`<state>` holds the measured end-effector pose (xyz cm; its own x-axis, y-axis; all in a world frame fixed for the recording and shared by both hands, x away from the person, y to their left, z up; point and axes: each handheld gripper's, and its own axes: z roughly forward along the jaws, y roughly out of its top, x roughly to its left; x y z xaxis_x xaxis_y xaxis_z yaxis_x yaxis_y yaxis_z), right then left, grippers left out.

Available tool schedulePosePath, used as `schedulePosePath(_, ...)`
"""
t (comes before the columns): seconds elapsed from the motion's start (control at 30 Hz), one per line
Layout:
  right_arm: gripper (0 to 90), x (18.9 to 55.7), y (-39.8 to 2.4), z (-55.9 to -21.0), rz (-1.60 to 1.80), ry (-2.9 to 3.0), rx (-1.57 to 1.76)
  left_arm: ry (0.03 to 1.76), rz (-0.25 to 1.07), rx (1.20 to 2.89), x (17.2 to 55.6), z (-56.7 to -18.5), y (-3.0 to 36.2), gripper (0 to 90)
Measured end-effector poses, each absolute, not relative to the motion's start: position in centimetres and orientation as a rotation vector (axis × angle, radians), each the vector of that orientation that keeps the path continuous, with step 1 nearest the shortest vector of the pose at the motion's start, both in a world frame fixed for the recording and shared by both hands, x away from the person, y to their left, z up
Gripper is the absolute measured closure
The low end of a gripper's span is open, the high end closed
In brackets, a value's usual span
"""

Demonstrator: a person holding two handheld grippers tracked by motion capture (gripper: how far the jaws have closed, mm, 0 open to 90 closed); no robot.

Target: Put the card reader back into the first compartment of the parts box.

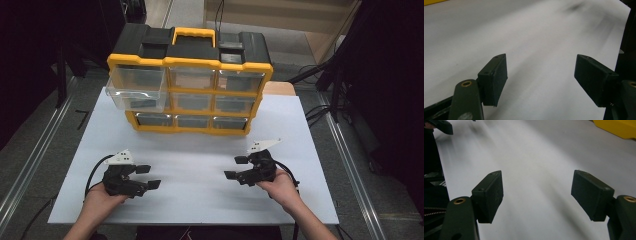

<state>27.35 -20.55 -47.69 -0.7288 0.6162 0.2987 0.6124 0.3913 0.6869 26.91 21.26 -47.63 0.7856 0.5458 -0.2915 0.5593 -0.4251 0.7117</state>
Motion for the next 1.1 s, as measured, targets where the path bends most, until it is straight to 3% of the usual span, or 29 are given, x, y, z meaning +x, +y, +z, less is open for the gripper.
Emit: schedulePosePath(1.1,23.9,23.9,-26.8,-49.5,1.219,2.529,1.251,0.844,-0.036,2.122,27.0,-47.8,21.2,28.0)
